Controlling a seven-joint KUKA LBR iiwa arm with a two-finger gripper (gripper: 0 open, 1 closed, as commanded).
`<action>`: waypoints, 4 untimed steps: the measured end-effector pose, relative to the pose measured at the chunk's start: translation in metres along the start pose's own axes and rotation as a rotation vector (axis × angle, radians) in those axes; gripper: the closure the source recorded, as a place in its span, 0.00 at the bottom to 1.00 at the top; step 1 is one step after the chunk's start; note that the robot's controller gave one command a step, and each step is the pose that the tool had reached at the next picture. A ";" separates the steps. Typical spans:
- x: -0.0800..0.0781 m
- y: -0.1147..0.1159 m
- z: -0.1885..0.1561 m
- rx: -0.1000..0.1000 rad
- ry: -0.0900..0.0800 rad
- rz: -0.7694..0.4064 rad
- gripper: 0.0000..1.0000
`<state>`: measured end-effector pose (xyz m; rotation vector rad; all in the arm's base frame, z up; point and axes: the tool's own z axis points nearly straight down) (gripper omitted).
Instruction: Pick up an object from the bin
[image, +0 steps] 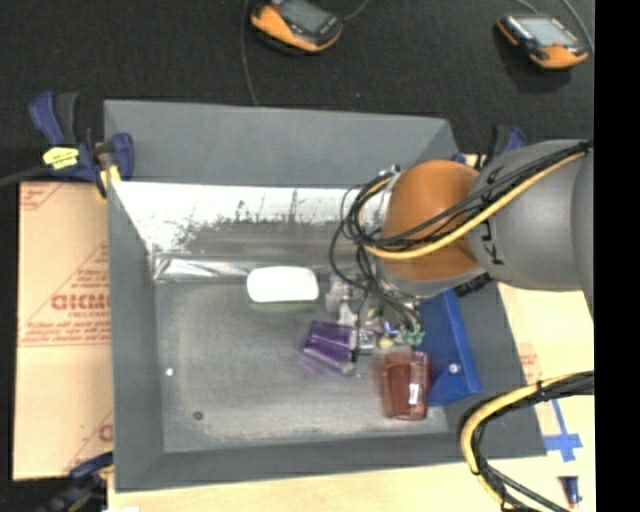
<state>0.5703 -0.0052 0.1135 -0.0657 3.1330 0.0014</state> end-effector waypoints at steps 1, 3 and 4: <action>0.000 -0.008 0.041 -0.002 0.005 -0.156 1.00; -0.025 -0.028 -0.024 -0.003 0.005 -0.229 1.00; -0.049 -0.043 -0.005 -0.001 -0.002 -0.458 1.00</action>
Offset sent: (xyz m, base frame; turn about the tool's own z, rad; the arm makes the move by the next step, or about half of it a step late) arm 0.0000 0.0000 0.0000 0.0000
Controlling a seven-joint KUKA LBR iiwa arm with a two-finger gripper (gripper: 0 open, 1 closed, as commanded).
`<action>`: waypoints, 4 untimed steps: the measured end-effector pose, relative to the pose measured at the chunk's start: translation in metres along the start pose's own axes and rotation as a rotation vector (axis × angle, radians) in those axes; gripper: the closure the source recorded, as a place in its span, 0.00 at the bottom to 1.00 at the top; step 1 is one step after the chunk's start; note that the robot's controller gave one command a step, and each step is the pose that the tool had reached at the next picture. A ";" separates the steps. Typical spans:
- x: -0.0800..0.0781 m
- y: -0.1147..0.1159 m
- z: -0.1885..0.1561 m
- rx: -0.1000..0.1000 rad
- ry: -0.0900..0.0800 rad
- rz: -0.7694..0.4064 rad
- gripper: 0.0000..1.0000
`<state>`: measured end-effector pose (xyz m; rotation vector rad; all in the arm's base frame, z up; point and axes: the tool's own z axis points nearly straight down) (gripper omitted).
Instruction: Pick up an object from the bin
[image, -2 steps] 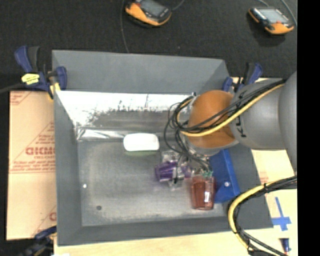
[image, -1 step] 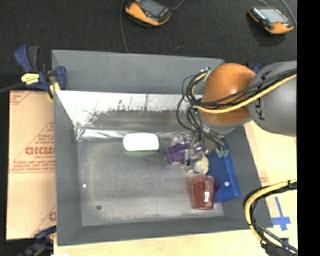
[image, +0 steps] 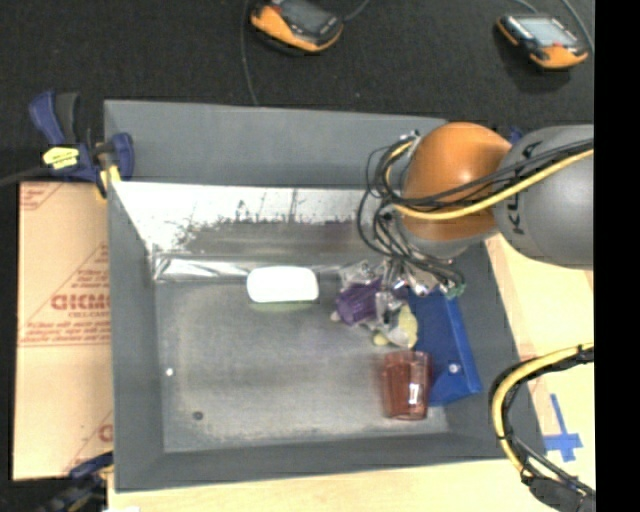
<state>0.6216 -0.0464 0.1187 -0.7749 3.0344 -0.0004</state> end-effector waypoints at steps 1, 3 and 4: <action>0.011 0.034 0.033 0.000 -0.003 0.057 1.00; -0.022 0.010 0.005 -0.001 -0.003 -0.414 1.00; -0.027 0.024 0.024 -0.001 -0.004 -0.422 1.00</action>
Offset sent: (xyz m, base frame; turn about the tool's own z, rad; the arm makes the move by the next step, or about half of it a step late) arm 0.0045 0.0134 0.0820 -0.0317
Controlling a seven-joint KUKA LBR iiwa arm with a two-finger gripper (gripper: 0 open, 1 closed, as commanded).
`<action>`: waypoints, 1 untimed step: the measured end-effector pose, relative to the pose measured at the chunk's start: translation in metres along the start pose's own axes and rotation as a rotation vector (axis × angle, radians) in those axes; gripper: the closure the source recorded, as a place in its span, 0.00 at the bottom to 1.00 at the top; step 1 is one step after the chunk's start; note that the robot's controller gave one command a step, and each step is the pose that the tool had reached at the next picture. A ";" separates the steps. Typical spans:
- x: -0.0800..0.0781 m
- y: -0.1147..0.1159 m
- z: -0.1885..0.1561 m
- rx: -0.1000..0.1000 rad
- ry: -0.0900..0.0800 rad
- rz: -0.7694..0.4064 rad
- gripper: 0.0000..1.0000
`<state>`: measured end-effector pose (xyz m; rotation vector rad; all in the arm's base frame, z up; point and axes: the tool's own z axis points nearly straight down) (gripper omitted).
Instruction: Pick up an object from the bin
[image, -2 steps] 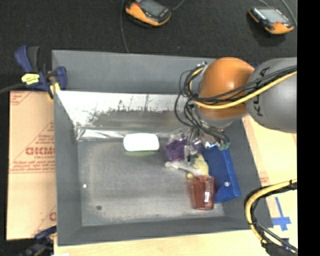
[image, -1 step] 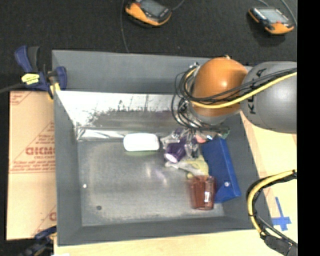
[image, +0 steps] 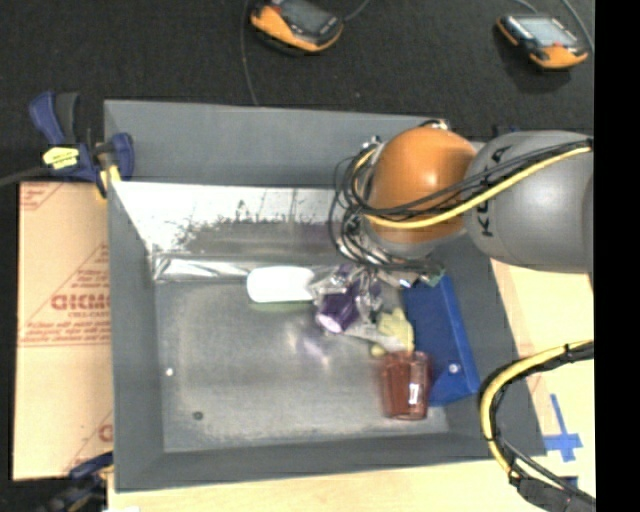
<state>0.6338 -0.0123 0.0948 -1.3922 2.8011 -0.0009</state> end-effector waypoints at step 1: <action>0.002 -0.010 -0.066 -0.003 0.004 0.207 1.00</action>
Offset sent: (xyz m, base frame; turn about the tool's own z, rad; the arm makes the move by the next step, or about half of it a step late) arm -0.0102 -0.0133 0.1124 0.1029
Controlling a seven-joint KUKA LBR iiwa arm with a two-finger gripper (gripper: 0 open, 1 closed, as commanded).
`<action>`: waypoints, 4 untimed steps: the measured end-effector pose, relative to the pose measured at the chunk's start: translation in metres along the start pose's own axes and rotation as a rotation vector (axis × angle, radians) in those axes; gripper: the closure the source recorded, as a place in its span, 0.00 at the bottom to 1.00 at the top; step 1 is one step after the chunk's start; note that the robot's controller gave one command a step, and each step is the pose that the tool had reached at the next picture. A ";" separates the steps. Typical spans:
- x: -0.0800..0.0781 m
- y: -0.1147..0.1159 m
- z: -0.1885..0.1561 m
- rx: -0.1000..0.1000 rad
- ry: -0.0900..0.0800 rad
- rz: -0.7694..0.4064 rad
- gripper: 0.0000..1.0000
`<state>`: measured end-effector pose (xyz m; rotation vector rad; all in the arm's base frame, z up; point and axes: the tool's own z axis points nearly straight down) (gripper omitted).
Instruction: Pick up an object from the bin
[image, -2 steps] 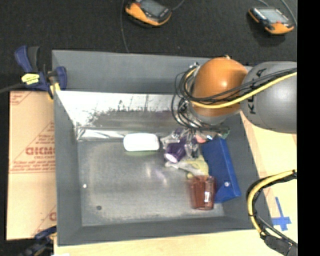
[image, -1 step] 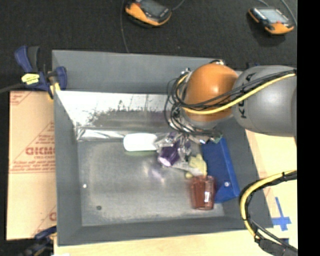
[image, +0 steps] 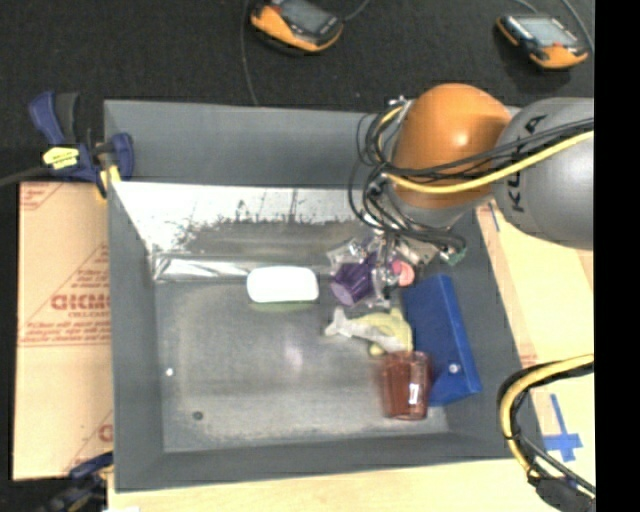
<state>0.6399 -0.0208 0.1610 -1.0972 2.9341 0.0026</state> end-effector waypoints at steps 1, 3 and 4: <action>0.011 0.004 -0.036 -0.002 -0.004 -0.141 1.00; 0.090 0.029 0.007 0.008 -0.013 -0.342 1.00; 0.064 0.000 -0.073 0.006 -0.011 -0.252 1.00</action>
Offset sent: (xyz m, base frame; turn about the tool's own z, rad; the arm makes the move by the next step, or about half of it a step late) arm -0.0373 -0.0632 -0.0910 -0.4438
